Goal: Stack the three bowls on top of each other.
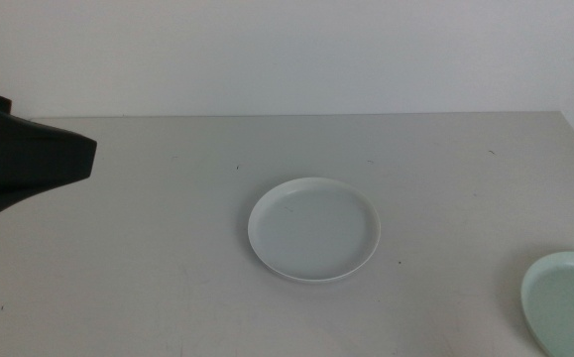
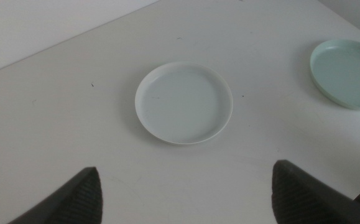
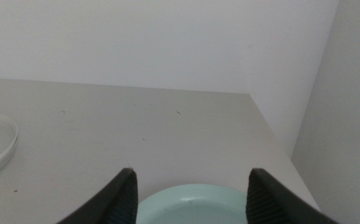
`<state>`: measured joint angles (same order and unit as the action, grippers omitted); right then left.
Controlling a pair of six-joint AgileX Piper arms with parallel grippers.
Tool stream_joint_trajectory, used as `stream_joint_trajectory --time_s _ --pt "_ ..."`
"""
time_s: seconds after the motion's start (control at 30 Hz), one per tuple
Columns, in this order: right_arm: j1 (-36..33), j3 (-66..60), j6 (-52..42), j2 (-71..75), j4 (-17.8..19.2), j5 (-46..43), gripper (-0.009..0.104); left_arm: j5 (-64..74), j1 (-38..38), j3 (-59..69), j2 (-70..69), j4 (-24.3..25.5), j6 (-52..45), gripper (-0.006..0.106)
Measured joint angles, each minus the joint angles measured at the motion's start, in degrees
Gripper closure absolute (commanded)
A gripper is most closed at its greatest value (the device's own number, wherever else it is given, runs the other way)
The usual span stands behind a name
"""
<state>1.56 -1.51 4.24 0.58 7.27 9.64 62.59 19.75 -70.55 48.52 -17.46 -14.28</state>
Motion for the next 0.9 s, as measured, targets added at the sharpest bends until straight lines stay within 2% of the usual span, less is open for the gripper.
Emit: stream_joint_trajectory --time_s 0.37,0.9 --pt "0.0 11.0 0.0 -2.3 0.2 7.5 0.05 0.0 0.0 0.0 0.0 0.0 0.0 -0.005" --pt "0.0 29.1 0.0 -20.6 0.2 24.9 0.05 0.0 0.0 0.0 0.0 0.0 0.0 -0.005"
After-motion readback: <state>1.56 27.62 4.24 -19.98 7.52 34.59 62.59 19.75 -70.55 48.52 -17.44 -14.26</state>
